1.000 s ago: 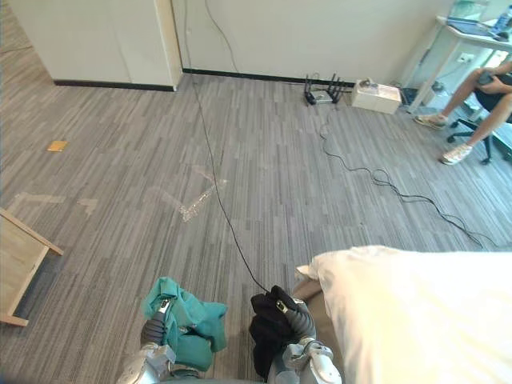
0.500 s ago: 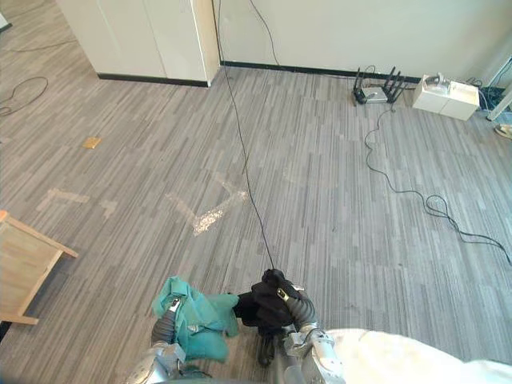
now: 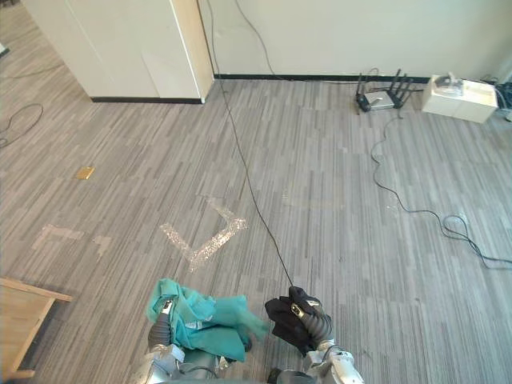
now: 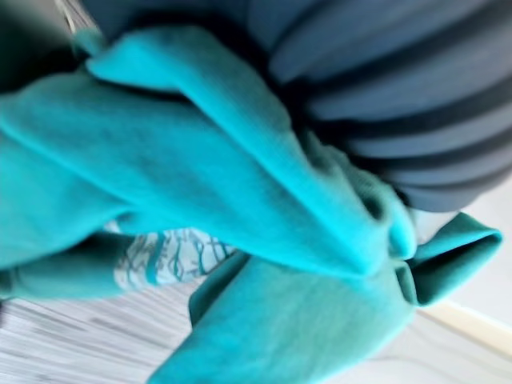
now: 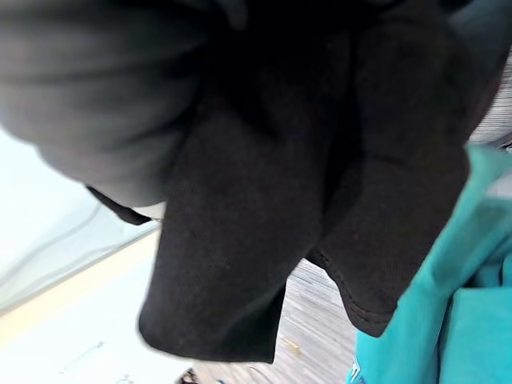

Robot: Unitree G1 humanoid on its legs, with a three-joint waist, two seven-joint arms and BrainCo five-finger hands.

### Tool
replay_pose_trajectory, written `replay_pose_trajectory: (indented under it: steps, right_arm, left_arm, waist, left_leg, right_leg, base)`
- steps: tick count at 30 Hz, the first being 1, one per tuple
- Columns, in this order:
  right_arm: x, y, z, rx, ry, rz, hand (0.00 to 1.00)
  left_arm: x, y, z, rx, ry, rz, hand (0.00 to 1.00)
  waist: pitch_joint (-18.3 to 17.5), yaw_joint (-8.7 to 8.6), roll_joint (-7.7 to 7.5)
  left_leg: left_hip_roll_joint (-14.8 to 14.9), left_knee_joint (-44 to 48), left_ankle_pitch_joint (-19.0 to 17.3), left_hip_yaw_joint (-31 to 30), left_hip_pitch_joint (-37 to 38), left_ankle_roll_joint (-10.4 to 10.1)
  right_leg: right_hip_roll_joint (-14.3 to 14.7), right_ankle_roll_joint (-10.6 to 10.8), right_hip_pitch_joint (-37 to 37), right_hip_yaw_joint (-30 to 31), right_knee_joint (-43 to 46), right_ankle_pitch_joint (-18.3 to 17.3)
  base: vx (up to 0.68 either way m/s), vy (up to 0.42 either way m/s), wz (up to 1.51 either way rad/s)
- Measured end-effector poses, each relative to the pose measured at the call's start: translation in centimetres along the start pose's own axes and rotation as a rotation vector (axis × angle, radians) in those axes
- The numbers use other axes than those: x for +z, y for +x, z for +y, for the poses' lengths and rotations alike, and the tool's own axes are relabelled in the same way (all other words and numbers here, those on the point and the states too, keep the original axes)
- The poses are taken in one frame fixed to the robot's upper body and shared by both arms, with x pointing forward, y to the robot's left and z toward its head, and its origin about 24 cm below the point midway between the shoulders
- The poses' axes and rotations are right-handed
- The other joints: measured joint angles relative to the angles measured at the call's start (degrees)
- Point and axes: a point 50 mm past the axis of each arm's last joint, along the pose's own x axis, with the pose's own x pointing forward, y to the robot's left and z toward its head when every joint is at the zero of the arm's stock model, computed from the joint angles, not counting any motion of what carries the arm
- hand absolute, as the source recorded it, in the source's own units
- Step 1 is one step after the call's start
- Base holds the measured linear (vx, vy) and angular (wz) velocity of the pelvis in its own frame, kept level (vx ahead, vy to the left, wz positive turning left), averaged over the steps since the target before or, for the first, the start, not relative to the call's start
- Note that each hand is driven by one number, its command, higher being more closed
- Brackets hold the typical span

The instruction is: Tidy the bed and pick cloth on bed and put in laundry

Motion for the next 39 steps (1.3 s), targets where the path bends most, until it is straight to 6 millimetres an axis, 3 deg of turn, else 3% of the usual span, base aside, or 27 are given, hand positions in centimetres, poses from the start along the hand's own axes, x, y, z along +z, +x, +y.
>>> replay_pose_trajectory:
  steps: [1,2,4,5,6,8,11,14,15,16,18,20,21,22,24,25,27,29,31,33,34,36,37,38,39]
  right_arm:
    - [-0.2,0.1,0.1,0.001,0.004,0.006,1.00]
    - [-0.2,0.5,0.4,0.009,0.007,0.013,1.00]
    - [0.0,1.0,0.8,0.034,0.010,0.005,1.00]
    - [0.1,1.5,1.5,0.064,0.020,-0.006,1.00]
    - [0.0,1.6,1.7,0.068,0.028,-0.004,1.00]
    - [-1.2,1.4,2.0,0.079,0.029,0.044,1.00]
    - [-1.8,1.2,2.9,0.109,0.027,0.057,1.00]
    - [-2.1,0.8,2.8,0.092,0.034,0.051,1.00]
    - [-2.3,0.8,2.8,0.087,0.035,0.056,1.00]
    - [-2.4,0.8,2.7,0.079,0.036,0.064,1.00]
    - [-2.4,0.9,2.8,0.083,0.036,0.061,1.00]
    - [-2.4,0.9,2.8,0.087,0.031,0.065,1.00]
    - [-2.3,0.9,2.5,0.084,0.015,0.064,1.00]
    - [-2.0,0.9,2.5,0.090,0.004,0.055,1.00]
    - [-1.0,1.4,2.5,0.101,-0.008,0.021,1.00]
    - [-0.3,1.6,2.0,0.100,-0.021,0.002,1.00]
    - [0.1,1.5,1.7,0.094,-0.027,-0.010,1.00]
    - [0.4,1.7,1.9,0.100,-0.026,-0.021,1.00]
    - [0.7,2.0,2.0,0.106,-0.021,-0.035,1.00]
    - [0.5,1.8,2.0,0.103,-0.012,-0.033,1.00]
    - [0.2,1.5,1.8,0.094,-0.007,-0.022,1.00]
    - [-0.3,0.9,1.2,0.063,0.007,-0.008,1.00]
    - [-0.6,0.5,0.9,0.044,0.016,0.000,1.00]
    - [-0.8,0.4,0.8,0.038,0.023,0.005,1.00]
    - [-0.9,0.4,1.0,0.036,0.038,0.003,1.00]
  left_arm:
    - [0.0,-0.1,0.3,0.011,-0.002,0.001,1.00]
    - [0.0,0.1,0.6,0.030,-0.005,0.001,1.00]
    - [0.3,0.1,0.8,0.034,-0.003,-0.012,1.00]
    - [0.5,0.2,0.9,0.034,0.008,-0.019,1.00]
    - [0.7,0.3,1.0,0.034,0.019,-0.022,1.00]
    - [0.6,0.2,1.1,0.058,0.050,-0.017,1.00]
    - [1.4,0.6,1.3,0.069,0.083,-0.050,1.00]
    - [2.3,1.1,1.4,0.068,0.104,-0.070,1.00]
    - [2.3,1.1,1.5,0.072,0.105,-0.071,1.00]
    - [2.5,1.2,1.6,0.076,0.109,-0.076,1.00]
    - [2.8,1.0,2.5,0.110,0.094,-0.085,1.00]
    - [2.4,0.5,3.3,0.138,0.085,-0.071,1.00]
    - [1.8,0.0,3.8,0.155,0.075,-0.047,1.00]
    - [1.0,-0.5,4.0,0.166,0.053,-0.029,1.00]
    - [0.5,-0.9,4.0,0.164,0.026,-0.019,1.00]
    - [0.1,-0.9,3.4,0.136,-0.005,-0.020,1.00]
    - [-0.4,-1.3,3.4,0.119,-0.014,-0.007,1.00]
    - [-0.6,-1.6,3.5,0.110,-0.016,-0.002,1.00]
    - [-0.3,-1.4,3.3,0.102,-0.017,-0.012,1.00]
    - [0.2,-1.3,2.9,0.086,-0.021,-0.035,1.00]
    - [0.4,-1.0,2.6,0.075,-0.021,-0.042,1.00]
    - [0.7,-0.4,1.9,0.051,-0.020,-0.054,1.00]
    - [0.8,-0.2,1.6,0.044,-0.018,-0.054,1.00]
    - [0.8,-0.1,1.5,0.042,-0.016,-0.055,1.00]
    - [1.0,0.2,1.3,0.039,-0.007,-0.055,1.00]
  waist:
    - [-1.2,0.31,-0.59]
    - [-2.7,0.25,-2.08]
    - [-3.1,1.07,-3.32]
    - [-3.0,1.33,-4.53]
    - [-3.0,0.74,-4.80]
    - [-2.6,-0.61,-4.26]
    - [-2.5,-1.58,-3.80]
    - [-2.1,-2.26,-3.56]
    - [-2.0,-2.29,-3.46]
    - [-1.9,-2.16,-3.31]
    - [-1.6,-1.48,-3.85]
    - [-1.6,-1.50,-3.63]
    - [-2.0,-1.68,-2.67]
    - [-3.1,-1.47,-0.21]
    - [-2.9,-1.46,0.03]
    - [-2.3,-1.75,1.17]
    - [-1.8,-0.75,2.21]
    - [-1.8,0.47,2.09]
    - [-1.8,1.55,1.90]
    - [-1.5,1.66,1.37]
    - [-1.5,1.30,1.14]
    - [-1.4,1.04,0.41]
    - [-1.2,1.12,-0.20]
    - [-1.2,1.15,-0.78]
    - [-2.0,0.99,-2.05]
  left_leg:
    - [-0.7,1.0,0.3,-0.5,0.2,5.3]
    - [-2.0,2.6,-2.2,-0.8,1.1,6.0]
    - [-2.4,4.7,-5.1,-1.2,2.2,6.1]
    - [-3.9,4.9,-7.8,-3.6,4.7,5.3]
    - [-4.5,4.7,-8.6,-5.1,6.3,5.2]
    - [-5.1,3.5,-10.4,-10.7,13.0,4.5]
    - [-5.0,1.1,-10.6,-17.4,16.5,4.1]
    - [-4.2,0.8,-12.0,-26.2,19.0,1.5]
    - [-3.9,0.8,-12.3,-27.4,19.4,1.1]
    - [-3.2,1.0,-13.4,-30.3,20.1,-0.5]
    - [-1.5,5.3,-18.5,-35.0,20.2,-3.7]
    - [-0.3,7.8,-22.3,-37.1,20.8,-4.5]
    - [2.5,7.9,-24.0,-38.9,22.1,-5.5]
    - [5.1,6.1,-24.1,-39.6,23.0,-4.1]
    - [5.7,15.8,-19.6,-38.9,18.2,-3.2]
    - [7.9,31.7,-14.0,-37.6,10.1,-3.9]
    - [8.6,45.6,-13.1,-34.6,5.0,-4.7]
    - [5.5,49.7,-13.7,-32.0,1.8,-5.0]
    - [1.8,44.5,-13.9,-28.4,-1.4,-5.4]
    - [-0.3,31.8,-13.8,-22.9,-2.5,-5.5]
    - [-1.0,21.7,-12.7,-18.8,-1.9,-5.4]
    - [-2.3,6.0,-6.7,-13.6,-0.1,-4.5]
    - [-2.7,-1.2,1.0,-10.7,1.3,-2.5]
    - [-3.2,-2.8,4.1,-9.2,2.4,0.6]
    - [-5.6,-4.7,4.4,-8.2,3.7,3.4]
  right_leg:
    - [-1.2,2.2,-0.2,-0.1,4.2,-3.1]
    - [-4.0,4.6,-2.1,-0.7,11.4,-5.1]
    - [-6.8,5.8,-6.0,-0.9,23.9,-4.6]
    - [-9.4,6.5,-10.5,-1.1,37.9,0.8]
    - [-11.1,6.4,-12.4,-0.8,44.3,2.7]
    - [-14.9,4.4,-17.8,-1.2,58.5,1.8]
    - [-15.9,3.8,-24.4,-0.3,55.0,-0.2]
    - [-15.4,4.9,-28.0,3.1,33.3,0.0]
    - [-14.9,5.0,-27.8,3.5,29.0,1.0]
    - [-13.8,5.3,-27.5,6.0,17.5,5.0]
    - [-13.2,7.0,-27.7,11.2,7.2,11.0]
    - [-12.6,6.8,-28.1,12.0,11.1,14.4]
    - [-10.7,4.6,-29.2,10.9,17.5,13.0]
    - [-9.1,3.1,-29.9,8.2,21.1,8.5]
    - [-9.2,1.8,-29.3,5.7,22.4,5.5]
    - [-7.7,0.7,-24.6,2.2,18.5,4.9]
    - [-5.9,-1.0,-17.7,0.0,14.6,3.8]
    - [-5.5,-2.1,-13.6,-0.2,11.7,2.9]
    - [-5.5,-2.3,-10.8,-0.2,7.8,2.9]
    - [-5.7,-2.6,-7.8,-0.8,4.6,3.1]
    - [-5.8,-1.8,-6.1,-1.9,3.3,3.3]
    - [-5.9,-0.3,-2.9,-3.6,1.5,2.5]
    - [-6.1,1.2,-1.1,-4.6,1.2,1.6]
    - [-6.4,2.1,-0.1,-4.8,1.1,1.0]
    - [-8.0,2.8,0.8,-5.3,1.3,0.6]
  base:
    - [0.56,0.149,0.33]
    - [0.69,0.207,0.35]
    - [0.62,0.209,0.28]
    - [0.55,0.160,0.51]
    - [0.64,0.143,1.00]
    - [0.47,0.051,1.27]
    - [0.38,-0.046,1.32]
    - [0.39,-0.211,1.38]
    - [0.36,-0.298,1.07]
    - [0.36,-0.348,1.11]
    - [0.42,-0.512,1.13]
    - [0.37,-0.503,0.67]
    - [0.43,-0.472,0.65]
    - [0.46,-0.444,0.63]
    - [0.45,-0.431,0.75]
    - [0.40,-0.414,0.92]
    - [0.38,-0.288,0.64]
    - [0.34,-0.205,0.16]
    - [0.35,-0.125,-0.13]
    - [0.44,-0.056,-0.02]
    - [0.44,0.013,0.22]
    - [0.46,0.036,0.32]
    - [0.38,0.045,0.28]
    - [0.57,0.102,0.44]
    - [0.55,0.112,0.55]
